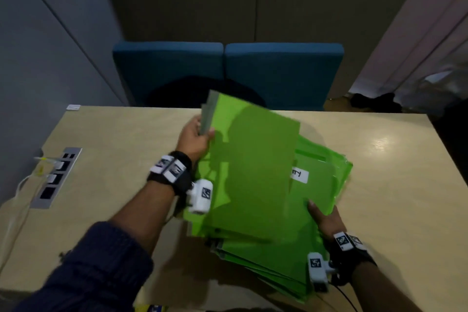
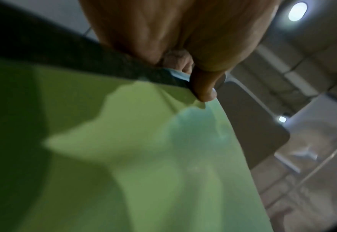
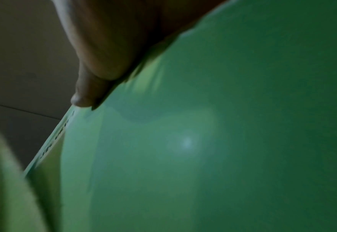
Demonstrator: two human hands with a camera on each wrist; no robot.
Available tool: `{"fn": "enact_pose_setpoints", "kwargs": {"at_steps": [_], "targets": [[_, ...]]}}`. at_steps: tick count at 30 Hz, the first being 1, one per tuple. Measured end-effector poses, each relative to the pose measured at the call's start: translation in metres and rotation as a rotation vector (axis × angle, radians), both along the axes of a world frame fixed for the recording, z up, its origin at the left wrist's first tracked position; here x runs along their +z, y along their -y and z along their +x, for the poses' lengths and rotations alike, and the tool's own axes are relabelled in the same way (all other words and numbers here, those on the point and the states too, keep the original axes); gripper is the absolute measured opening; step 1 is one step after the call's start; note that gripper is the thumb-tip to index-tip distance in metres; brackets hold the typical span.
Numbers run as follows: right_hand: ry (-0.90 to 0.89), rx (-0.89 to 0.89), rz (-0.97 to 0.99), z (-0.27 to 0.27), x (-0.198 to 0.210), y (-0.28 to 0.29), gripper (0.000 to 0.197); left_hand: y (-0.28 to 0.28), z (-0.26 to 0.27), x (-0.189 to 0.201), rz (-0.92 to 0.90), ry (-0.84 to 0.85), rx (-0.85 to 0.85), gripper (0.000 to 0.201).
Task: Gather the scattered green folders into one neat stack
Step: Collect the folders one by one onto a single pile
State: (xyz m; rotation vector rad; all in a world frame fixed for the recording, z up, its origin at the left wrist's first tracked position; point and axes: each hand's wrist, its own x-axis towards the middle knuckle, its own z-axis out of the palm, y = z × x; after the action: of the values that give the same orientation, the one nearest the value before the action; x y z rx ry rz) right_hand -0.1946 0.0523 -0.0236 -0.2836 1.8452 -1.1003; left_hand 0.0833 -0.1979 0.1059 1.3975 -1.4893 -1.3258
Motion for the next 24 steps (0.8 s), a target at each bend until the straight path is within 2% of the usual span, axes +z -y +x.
{"fn": "enact_pose_setpoints", "kwargs": {"at_steps": [2,3,6,8,9,11,13,16,18,19,21,22,24], "targets": [[-0.039,-0.012,0.003,-0.001,-0.001,0.001,0.118,-0.016,-0.022,-0.033,0.135,0.068,-0.053,0.029],[-0.052,0.003,0.003,-0.001,-0.001,0.003,0.114,-0.024,-0.029,-0.044,0.180,0.133,-0.069,0.032],[-0.074,-0.007,-0.007,0.003,0.006,0.006,0.084,-0.043,-0.046,-0.066,0.177,0.487,-0.157,0.036],[-0.085,-0.005,0.018,0.005,0.004,0.005,0.077,-0.057,-0.051,-0.076,0.251,0.600,-0.184,0.041],[-0.088,-0.006,0.030,0.007,0.004,0.004,0.078,-0.065,-0.053,-0.079,0.295,0.609,-0.197,0.045],[-0.060,-0.037,0.035,0.006,-0.004,-0.001,0.101,-0.076,-0.056,-0.088,0.323,0.604,-0.248,0.055],[-0.052,-0.024,0.027,0.004,-0.007,-0.003,0.111,-0.081,-0.056,-0.092,0.324,0.560,-0.278,0.064],[-0.044,-0.011,-0.081,0.008,0.026,0.002,0.096,-0.079,-0.048,-0.088,0.397,0.342,-0.246,0.073],[-0.002,0.019,-0.167,0.007,0.044,0.006,0.089,-0.076,-0.040,-0.086,0.498,0.123,-0.200,0.090],[0.036,0.040,-0.194,0.005,0.052,0.008,0.091,-0.075,-0.037,-0.083,0.549,0.026,-0.196,0.092],[0.096,0.072,-0.270,0.002,0.073,0.013,0.093,-0.076,-0.029,-0.074,0.609,-0.094,-0.202,0.077],[0.058,0.101,-0.307,0.000,0.086,0.017,0.091,-0.076,-0.025,-0.069,0.631,-0.140,-0.194,0.078],[-0.166,0.230,-0.334,-0.003,0.108,0.025,0.094,-0.078,-0.017,-0.059,0.611,-0.242,-0.181,0.100]]}}
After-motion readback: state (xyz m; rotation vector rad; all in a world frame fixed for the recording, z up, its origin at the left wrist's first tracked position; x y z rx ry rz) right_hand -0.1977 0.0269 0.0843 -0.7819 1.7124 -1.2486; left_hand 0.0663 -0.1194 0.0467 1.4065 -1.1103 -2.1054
